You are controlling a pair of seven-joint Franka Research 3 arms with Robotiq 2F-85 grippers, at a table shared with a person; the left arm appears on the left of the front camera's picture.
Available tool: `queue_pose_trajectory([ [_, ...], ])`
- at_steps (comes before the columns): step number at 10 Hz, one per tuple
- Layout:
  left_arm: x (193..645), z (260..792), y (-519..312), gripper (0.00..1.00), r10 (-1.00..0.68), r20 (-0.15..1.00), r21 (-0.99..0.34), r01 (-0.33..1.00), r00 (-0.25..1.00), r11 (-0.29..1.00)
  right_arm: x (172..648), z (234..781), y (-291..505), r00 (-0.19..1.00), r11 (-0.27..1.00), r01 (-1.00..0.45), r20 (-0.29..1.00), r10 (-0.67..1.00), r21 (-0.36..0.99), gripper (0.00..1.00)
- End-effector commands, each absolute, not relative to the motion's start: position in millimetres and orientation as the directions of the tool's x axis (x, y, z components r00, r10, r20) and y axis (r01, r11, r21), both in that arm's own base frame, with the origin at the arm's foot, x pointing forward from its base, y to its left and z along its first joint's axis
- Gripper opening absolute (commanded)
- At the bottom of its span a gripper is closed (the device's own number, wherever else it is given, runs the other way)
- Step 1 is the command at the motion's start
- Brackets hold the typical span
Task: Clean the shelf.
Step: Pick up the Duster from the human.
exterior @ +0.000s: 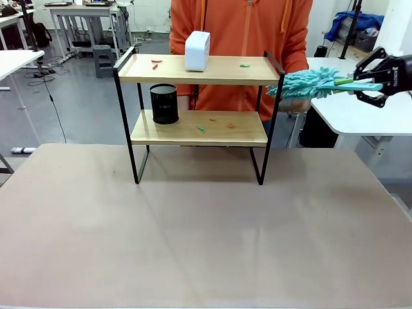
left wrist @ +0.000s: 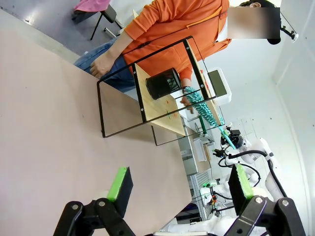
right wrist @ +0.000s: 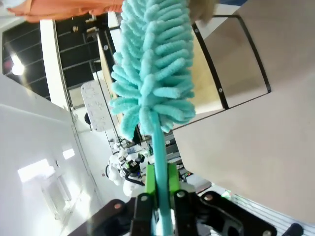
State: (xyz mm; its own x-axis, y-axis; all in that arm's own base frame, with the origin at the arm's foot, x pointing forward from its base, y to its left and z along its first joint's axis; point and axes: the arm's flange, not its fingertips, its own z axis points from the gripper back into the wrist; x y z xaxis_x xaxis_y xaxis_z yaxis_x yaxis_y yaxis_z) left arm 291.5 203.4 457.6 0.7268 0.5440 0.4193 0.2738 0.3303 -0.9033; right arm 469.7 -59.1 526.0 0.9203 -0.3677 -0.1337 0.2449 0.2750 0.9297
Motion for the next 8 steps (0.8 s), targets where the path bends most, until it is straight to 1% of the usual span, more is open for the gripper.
queue_pose_trajectory([
  [1,292.5,458.2,202.0,1.00,0.548,0.441,-0.895,0.303,0.710,0.328,431.5,556.9,-73.7,0.960,0.378,0.071,0.040,-0.277,0.923,0.00],
  [3,292.5,458.2,202.0,1.00,0.548,0.441,-0.895,0.303,0.710,0.328,340.8,594.2,-96.5,0.953,0.530,-0.158,0.270,-0.139,0.833,0.00],
  [4,292.5,458.2,202.0,1.00,0.548,0.441,-0.895,0.303,0.710,0.328,290.8,597.6,-112.2,0.945,0.576,-0.244,0.325,-0.040,0.780,0.00],
  [5,292.5,458.2,202.0,1.00,0.548,0.441,-0.895,0.303,0.710,0.328,254.5,592.1,-128.8,0.919,0.626,-0.280,0.391,-0.044,0.728,0.00],
  [6,292.5,458.2,202.0,1.00,0.548,0.441,-0.895,0.303,0.710,0.328,222.2,581.2,-143.4,0.907,0.659,-0.299,0.420,-0.028,0.690,0.00],
  [7,292.5,458.2,202.0,1.00,0.548,0.441,-0.895,0.303,0.710,0.328,194.0,570.2,-156.6,0.914,0.648,-0.334,0.404,0.044,0.684,0.00],
  [8,292.5,458.2,202.0,1.00,0.548,0.441,-0.895,0.303,0.710,0.328,177.6,554.7,-168.4,0.923,0.598,-0.366,0.361,0.135,0.713,0.00],
])
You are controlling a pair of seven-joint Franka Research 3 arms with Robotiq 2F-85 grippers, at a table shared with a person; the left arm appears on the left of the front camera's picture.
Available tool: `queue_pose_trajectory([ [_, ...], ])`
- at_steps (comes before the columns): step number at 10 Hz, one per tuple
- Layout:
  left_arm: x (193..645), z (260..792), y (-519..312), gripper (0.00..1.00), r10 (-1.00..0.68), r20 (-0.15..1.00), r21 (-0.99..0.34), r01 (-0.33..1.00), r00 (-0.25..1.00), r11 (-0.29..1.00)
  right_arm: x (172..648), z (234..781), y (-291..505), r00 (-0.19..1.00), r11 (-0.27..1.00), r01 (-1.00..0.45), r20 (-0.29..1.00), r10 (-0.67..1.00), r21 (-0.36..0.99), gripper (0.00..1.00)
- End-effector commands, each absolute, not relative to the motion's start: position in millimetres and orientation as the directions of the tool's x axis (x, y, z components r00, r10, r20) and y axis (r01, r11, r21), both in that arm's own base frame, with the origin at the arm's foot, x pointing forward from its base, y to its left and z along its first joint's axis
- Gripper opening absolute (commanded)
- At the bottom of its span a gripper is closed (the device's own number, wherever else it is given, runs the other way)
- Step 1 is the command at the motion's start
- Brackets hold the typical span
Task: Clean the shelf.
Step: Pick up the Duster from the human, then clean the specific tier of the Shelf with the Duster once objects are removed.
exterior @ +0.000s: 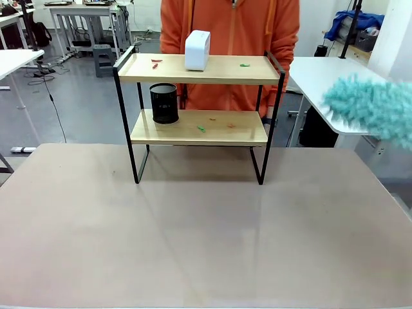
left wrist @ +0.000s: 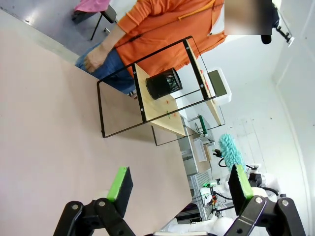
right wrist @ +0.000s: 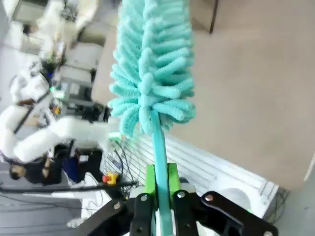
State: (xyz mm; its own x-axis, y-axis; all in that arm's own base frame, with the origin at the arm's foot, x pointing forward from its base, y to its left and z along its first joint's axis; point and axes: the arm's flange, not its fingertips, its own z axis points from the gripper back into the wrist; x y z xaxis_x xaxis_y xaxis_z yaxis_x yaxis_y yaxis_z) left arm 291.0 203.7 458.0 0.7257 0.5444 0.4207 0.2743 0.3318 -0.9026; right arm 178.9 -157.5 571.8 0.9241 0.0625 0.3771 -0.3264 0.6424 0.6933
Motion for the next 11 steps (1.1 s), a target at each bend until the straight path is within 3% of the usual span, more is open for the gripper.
queue_pose_trajectory([
  [1,292.5,458.2,202.0,1.00,0.548,0.441,-0.895,0.303,0.710,0.328,181.6,543.8,-175.9,0.927,0.560,-0.350,0.364,0.092,0.751,0.00],
  [2,292.5,458.2,202.0,1.00,0.548,0.441,-0.895,0.303,0.710,0.328,178.9,571.8,-157.5,0.924,0.642,-0.326,0.377,0.062,0.693,0.00],
  [11,292.5,458.2,202.0,1.00,0.548,0.441,-0.895,0.303,0.710,0.328,178.9,571.8,-157.5,0.924,0.642,-0.326,0.377,0.062,0.693,0.00],
])
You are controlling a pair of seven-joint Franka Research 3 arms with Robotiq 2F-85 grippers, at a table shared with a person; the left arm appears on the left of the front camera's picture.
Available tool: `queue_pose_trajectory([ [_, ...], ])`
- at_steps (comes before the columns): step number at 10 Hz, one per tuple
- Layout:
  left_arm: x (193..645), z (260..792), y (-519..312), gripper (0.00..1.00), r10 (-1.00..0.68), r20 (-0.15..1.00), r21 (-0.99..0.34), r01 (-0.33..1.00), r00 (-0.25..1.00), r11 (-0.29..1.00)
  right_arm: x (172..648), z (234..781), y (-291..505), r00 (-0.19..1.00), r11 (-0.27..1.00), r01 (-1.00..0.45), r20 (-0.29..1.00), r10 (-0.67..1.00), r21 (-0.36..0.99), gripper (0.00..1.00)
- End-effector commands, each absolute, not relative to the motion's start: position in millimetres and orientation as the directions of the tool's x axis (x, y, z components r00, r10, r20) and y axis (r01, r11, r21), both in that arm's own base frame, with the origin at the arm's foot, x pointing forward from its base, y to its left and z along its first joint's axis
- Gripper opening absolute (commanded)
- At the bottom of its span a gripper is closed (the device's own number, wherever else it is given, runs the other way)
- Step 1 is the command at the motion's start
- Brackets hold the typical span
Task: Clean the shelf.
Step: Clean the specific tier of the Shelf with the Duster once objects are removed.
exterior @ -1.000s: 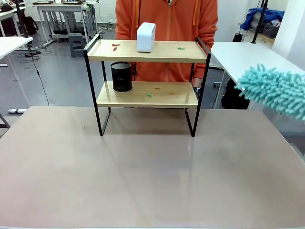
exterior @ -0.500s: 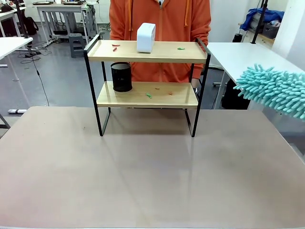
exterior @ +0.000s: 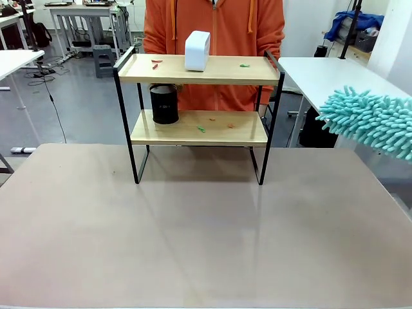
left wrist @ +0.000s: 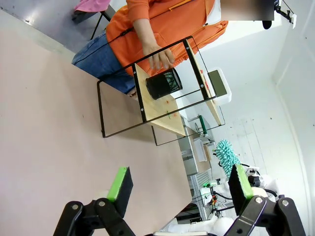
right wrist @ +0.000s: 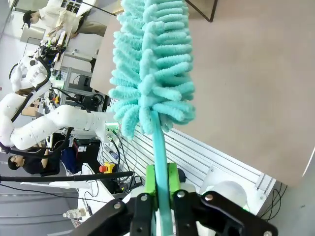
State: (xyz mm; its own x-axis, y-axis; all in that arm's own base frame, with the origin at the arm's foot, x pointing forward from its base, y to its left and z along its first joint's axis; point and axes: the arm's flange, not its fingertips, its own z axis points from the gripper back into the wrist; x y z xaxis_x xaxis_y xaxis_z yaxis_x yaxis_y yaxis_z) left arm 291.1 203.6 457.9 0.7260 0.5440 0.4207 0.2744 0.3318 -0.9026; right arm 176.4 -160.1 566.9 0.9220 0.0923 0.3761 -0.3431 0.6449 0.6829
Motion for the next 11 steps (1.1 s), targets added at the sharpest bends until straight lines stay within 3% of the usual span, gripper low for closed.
queue_pose_trajectory([
  [1,292.5,458.2,202.0,1.00,0.548,0.441,-0.895,0.303,0.710,0.328,178.9,571.8,-157.5,0.924,0.642,-0.326,0.377,0.062,0.693,0.00],
  [8,292.5,458.2,202.0,1.00,0.548,0.441,-0.895,0.303,0.710,0.328,178.9,571.8,-157.5,0.924,0.642,-0.326,0.377,0.062,0.693,0.00],
  [9,292.5,458.2,202.0,1.00,0.548,0.441,-0.895,0.303,0.710,0.328,176.4,566.9,-160.1,0.922,0.645,-0.342,0.375,0.092,0.683,0.12],
  [11,292.5,458.2,202.0,1.00,0.548,0.441,-0.895,0.303,0.710,0.328,179.5,583.2,-116.6,0.888,0.648,-0.455,0.362,0.282,0.611,0.12],
])
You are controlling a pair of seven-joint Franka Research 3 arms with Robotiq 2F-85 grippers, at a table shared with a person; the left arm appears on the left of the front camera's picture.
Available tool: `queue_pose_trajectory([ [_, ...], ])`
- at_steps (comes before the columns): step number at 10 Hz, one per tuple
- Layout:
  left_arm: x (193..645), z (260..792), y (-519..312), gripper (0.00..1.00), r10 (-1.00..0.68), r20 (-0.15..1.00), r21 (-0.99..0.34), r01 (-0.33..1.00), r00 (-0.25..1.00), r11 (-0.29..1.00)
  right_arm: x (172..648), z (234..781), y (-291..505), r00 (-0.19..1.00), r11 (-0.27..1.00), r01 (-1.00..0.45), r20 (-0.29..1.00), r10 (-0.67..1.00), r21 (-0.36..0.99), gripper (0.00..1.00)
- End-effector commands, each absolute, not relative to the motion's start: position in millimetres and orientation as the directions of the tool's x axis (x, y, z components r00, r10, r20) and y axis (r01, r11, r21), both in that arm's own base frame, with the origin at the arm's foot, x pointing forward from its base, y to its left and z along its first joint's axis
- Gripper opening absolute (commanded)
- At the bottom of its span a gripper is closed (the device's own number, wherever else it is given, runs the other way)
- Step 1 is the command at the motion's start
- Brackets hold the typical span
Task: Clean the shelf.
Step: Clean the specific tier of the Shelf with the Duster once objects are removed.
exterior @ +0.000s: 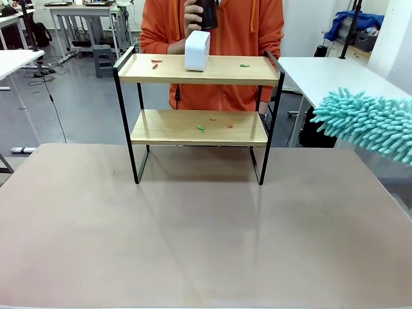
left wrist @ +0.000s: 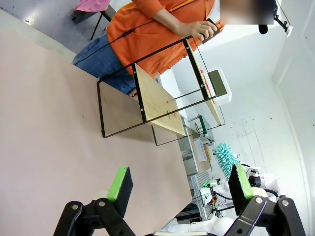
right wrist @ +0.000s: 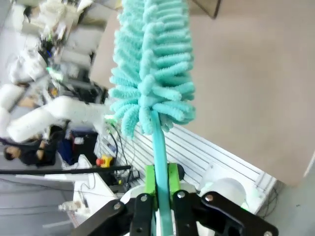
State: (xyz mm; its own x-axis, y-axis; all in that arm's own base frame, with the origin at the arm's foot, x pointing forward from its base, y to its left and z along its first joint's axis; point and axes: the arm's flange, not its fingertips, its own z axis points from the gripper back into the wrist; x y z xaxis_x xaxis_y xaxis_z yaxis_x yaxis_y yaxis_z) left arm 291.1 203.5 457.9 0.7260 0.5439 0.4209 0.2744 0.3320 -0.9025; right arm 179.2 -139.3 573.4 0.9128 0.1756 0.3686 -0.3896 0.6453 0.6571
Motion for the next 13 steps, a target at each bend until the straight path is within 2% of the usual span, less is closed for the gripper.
queue_pose_trajectory([
  [1,292.5,458.2,202.0,1.00,0.548,0.441,-0.895,0.303,0.710,0.328,189.9,583.0,-81.3,0.874,0.689,-0.484,0.339,0.349,0.539,0.12],
  [2,292.5,458.2,202.0,1.00,0.548,0.441,-0.895,0.303,0.710,0.328,207.8,575.9,-51.9,0.859,0.735,-0.501,0.365,0.359,0.456,0.12],
  [4,292.5,458.2,202.0,1.00,0.548,0.441,-0.895,0.303,0.710,0.328,236.0,556.8,8.4,0.813,0.709,-0.565,0.428,0.394,0.422,0.12],
  [6,292.5,458.2,202.0,1.00,0.548,0.441,-0.895,0.303,0.710,0.328,247.2,545.8,59.6,0.784,0.751,-0.557,0.523,0.335,0.355,0.12],
  [7,292.5,458.2,202.0,1.00,0.548,0.441,-0.895,0.303,0.710,0.328,248.5,542.0,68.2,0.798,0.747,-0.560,0.474,0.371,0.358,0.12],
  [8,292.5,458.2,202.0,1.00,0.548,0.441,-0.895,0.303,0.710,0.328,245.7,560.5,41.5,0.790,0.728,-0.579,0.471,0.392,0.367,0.12],
  [11,292.5,458.2,202.0,1.00,0.548,0.441,-0.895,0.303,0.710,0.328,258.3,559.0,67.9,0.788,0.772,-0.547,0.510,0.346,0.323,0.12],
  [13,292.5,458.2,202.0,1.00,0.548,0.441,-0.895,0.303,0.710,0.328,283.0,552.2,87.3,0.785,0.781,-0.541,0.520,0.336,0.313,0.12],
])
